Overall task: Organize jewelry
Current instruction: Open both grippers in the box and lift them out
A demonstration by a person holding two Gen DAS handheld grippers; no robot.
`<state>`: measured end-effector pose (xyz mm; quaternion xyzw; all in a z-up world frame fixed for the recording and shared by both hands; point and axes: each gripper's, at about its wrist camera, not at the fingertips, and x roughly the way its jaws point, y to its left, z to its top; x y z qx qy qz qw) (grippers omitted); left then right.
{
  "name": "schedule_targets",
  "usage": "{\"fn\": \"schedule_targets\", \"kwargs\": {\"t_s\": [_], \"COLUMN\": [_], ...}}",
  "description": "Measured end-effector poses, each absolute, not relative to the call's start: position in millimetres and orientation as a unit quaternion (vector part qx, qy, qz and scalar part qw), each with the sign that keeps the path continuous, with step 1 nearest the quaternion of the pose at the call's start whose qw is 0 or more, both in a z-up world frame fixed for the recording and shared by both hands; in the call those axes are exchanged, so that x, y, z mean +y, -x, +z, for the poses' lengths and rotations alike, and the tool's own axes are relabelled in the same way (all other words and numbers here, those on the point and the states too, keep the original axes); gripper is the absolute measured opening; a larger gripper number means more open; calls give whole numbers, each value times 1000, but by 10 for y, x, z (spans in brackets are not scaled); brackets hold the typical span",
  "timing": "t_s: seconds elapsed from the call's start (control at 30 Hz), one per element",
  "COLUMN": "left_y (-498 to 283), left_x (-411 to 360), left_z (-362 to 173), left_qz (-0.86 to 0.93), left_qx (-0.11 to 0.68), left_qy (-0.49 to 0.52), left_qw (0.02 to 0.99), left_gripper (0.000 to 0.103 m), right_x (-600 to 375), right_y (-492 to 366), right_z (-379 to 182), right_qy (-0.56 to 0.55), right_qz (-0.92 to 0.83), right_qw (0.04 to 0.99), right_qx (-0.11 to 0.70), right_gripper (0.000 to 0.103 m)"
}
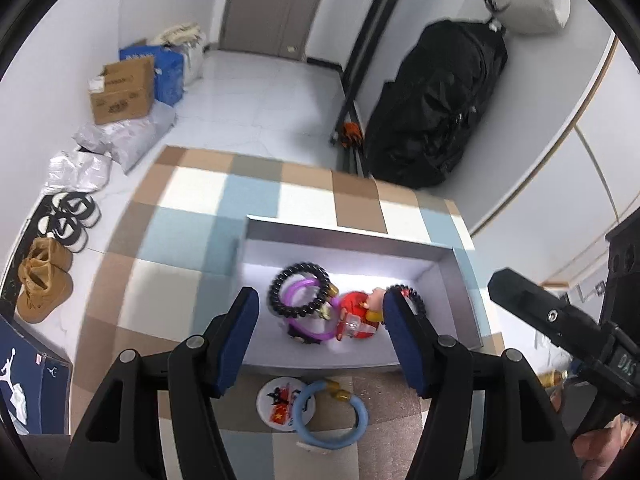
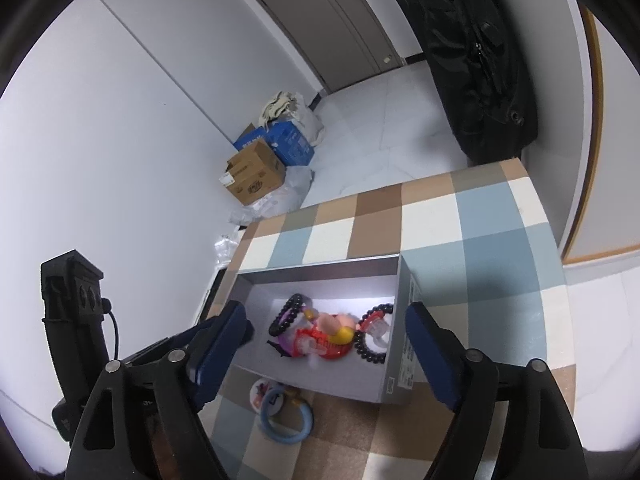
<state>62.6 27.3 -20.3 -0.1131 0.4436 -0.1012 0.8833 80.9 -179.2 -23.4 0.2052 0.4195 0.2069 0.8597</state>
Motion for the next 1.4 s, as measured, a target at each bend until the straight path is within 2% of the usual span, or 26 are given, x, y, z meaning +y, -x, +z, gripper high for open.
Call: {"fn": "schedule_targets", "kwargs": {"t_s": [0.03, 0.1, 0.33, 0.67, 0.8, 1.1, 1.17, 1.4], "left_y": [-609, -552, -406, -343, -328, -222, -209, -197], "left_x": [280, 312, 381, 605, 750, 871, 919, 1015], "left_z": [-193, -171, -247, -464, -495, -393, -381, -384], "left_qz": [-100, -98, -83, -18, -16, 22, 23, 11], "left_qx": [442, 431, 435, 480, 484, 446, 443, 442], "left_qy": [112, 112, 98, 106, 139, 135, 145, 153], "left_qw": [884, 890, 891, 871, 864, 884, 884, 884], "left_gripper": [72, 73, 73, 75, 75, 77, 83, 83], "right_x": [-1797, -1806, -1805, -1649, -1570, -1220, -1157, -971], "right_y": [-797, -756, -615, -362, -282, -209, -194, -215], "right_z": [-237, -231, -218, -184, -235, -560, -605, -739], "right_qy": [-205, -205, -191, -144, -129, -91, -84, -52], "right_qz": [206, 203, 185, 196, 204, 240, 242, 226], "right_qw": [861, 863, 874, 887, 882, 845, 845, 850], "right_qx": [418, 415, 406, 393, 404, 469, 469, 473], "right_gripper": [86, 93, 103, 103, 103, 103, 103, 103]}}
